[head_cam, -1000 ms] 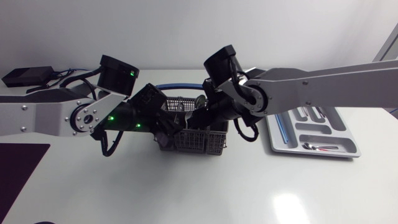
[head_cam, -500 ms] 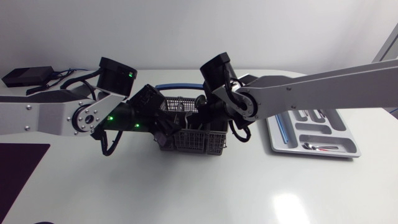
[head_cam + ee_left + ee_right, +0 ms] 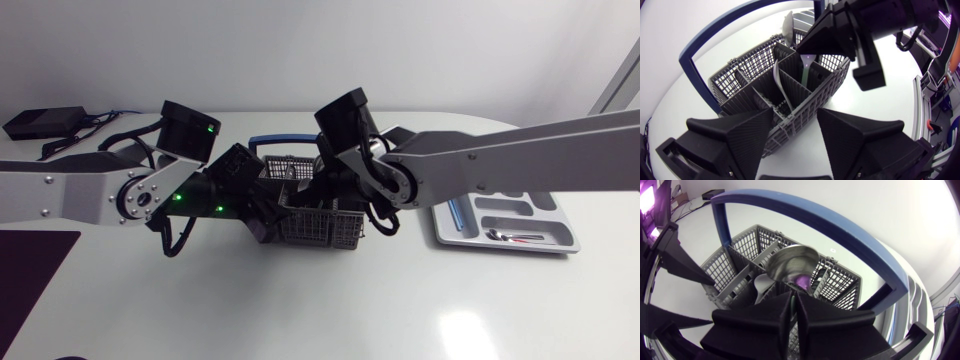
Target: Unload the cutlery basket into the drawer organizer.
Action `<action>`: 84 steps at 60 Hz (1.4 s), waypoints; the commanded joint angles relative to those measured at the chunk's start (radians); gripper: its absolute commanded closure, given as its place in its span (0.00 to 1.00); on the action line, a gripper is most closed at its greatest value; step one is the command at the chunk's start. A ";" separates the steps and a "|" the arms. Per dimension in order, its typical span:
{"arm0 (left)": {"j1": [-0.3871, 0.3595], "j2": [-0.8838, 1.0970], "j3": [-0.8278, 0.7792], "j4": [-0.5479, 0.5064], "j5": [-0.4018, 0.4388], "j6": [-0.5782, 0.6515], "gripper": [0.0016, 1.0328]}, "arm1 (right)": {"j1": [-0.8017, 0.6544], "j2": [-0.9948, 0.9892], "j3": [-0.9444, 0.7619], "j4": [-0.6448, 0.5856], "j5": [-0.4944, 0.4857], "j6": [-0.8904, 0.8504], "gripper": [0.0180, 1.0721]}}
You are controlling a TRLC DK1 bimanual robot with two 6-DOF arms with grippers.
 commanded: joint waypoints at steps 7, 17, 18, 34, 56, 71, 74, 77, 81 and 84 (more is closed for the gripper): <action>-0.005 -0.028 -0.026 0.007 0.009 0.004 0.40 | 0.052 -0.135 -0.090 0.024 0.033 -0.108 0.95; -0.011 -0.068 -0.028 -0.008 0.007 0.004 0.40 | 0.073 -0.281 -0.139 0.032 0.038 -0.174 0.95; -0.011 -0.070 -0.028 -0.009 0.007 0.002 0.40 | 0.073 -0.299 -0.145 0.032 0.038 -0.183 0.95; -0.041 -0.137 -0.028 -0.043 0.007 0.000 0.39 | 0.067 -0.552 -0.222 0.010 0.022 -0.317 0.95; -0.044 -0.180 -0.042 -0.081 0.006 0.008 0.39 | -0.198 -0.787 -0.223 -0.376 -0.312 -0.585 0.95; -0.045 -0.182 -0.026 -0.100 -0.003 0.008 0.40 | -0.549 -0.761 -0.289 -0.504 -0.510 -1.013 0.95; -0.053 -0.182 -0.025 -0.100 -0.009 0.008 0.40 | -0.620 -0.726 -0.291 -0.516 -0.534 -1.110 0.95; -0.056 -0.182 -0.023 -0.101 -0.011 0.007 0.40 | -0.698 -0.681 -0.283 -0.516 -0.553 -1.220 0.95; -0.056 -0.182 -0.023 -0.101 -0.014 0.007 0.40 | -0.758 -0.627 -0.259 -0.521 -0.553 -1.308 0.95; -0.056 -0.182 -0.023 -0.101 -0.014 0.007 0.40 | -0.801 -0.584 -0.231 -0.524 -0.554 -1.358 0.95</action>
